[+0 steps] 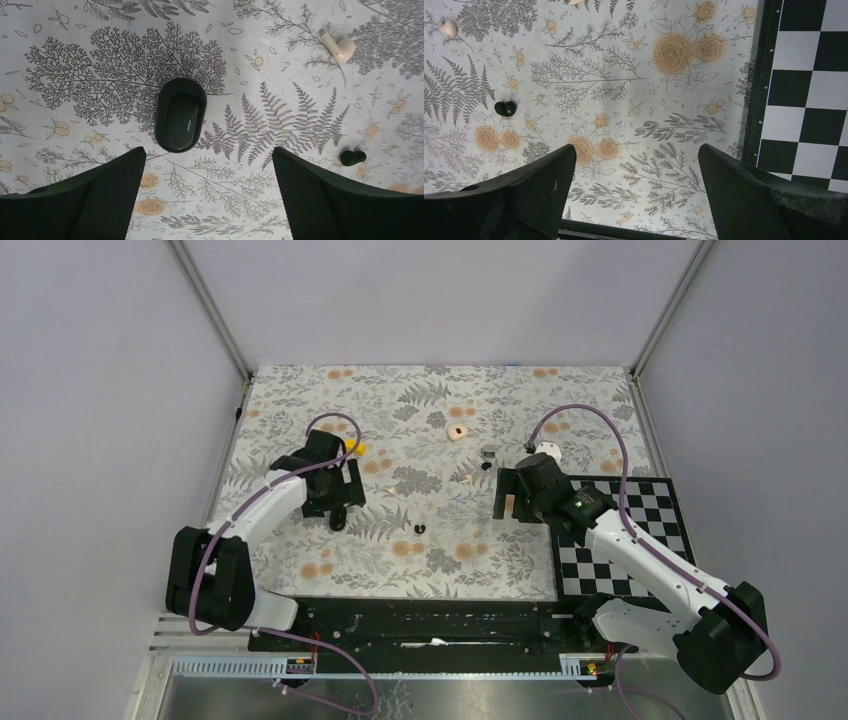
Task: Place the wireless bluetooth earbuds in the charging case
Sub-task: Move the charging case to the center of the board.
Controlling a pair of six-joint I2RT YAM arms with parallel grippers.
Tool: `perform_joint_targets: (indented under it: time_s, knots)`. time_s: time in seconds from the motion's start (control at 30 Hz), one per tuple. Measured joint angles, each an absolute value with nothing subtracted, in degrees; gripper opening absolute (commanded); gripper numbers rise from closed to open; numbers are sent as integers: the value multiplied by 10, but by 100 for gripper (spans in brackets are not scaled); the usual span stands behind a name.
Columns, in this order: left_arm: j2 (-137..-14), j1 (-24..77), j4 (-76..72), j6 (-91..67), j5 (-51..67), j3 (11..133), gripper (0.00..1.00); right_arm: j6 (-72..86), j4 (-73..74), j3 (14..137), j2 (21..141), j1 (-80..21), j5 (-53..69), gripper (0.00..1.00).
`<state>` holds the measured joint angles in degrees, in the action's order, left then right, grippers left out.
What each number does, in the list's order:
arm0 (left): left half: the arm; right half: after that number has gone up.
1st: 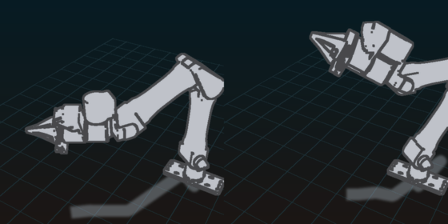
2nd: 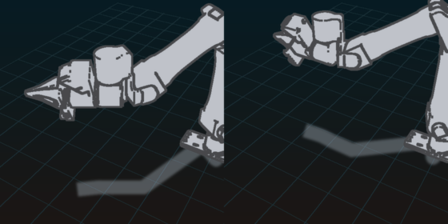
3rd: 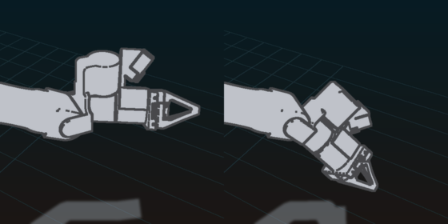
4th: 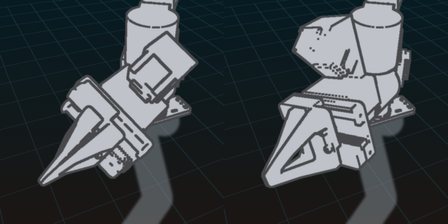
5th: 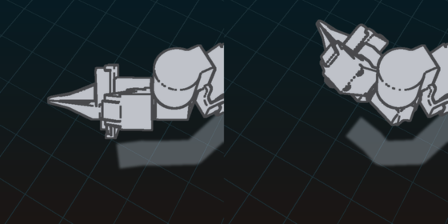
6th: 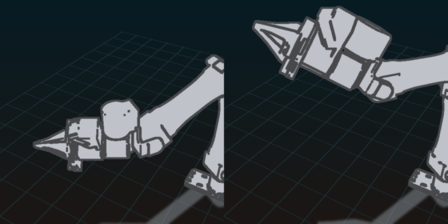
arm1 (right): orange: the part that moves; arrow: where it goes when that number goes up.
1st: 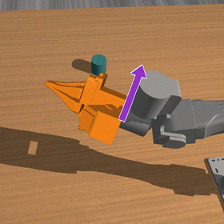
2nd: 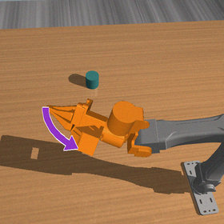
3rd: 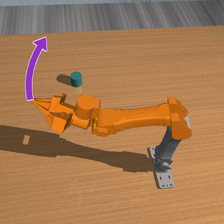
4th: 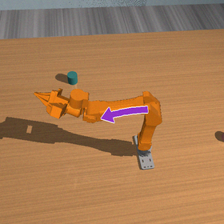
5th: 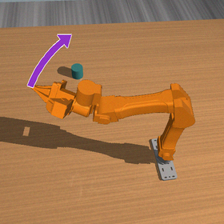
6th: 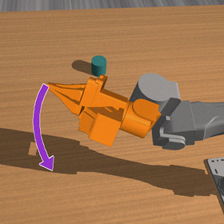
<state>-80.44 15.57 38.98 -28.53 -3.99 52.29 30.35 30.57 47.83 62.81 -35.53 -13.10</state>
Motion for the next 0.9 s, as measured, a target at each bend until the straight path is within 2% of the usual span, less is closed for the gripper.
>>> perform_joint_targets:
  time_s: [0.17,0.3,0.5,0.6,0.77,0.9]
  knots:
    - [-762,148,389,-279,1,523,99,304,305,478,627,-355,-140,100]
    - [-681,149,374,-269,47,522,99,304,301,478,627,-355,-136,100]
    - [-574,150,324,-272,43,505,99,313,262,472,627,-355,-87,100]
    - [-588,146,330,-286,-4,500,99,318,252,470,627,-355,-73,100]
    - [-723,126,364,-289,-25,509,99,320,244,470,634,-355,-61,100]
    - [-741,126,377,-297,-32,504,96,330,241,470,641,-355,-49,100]
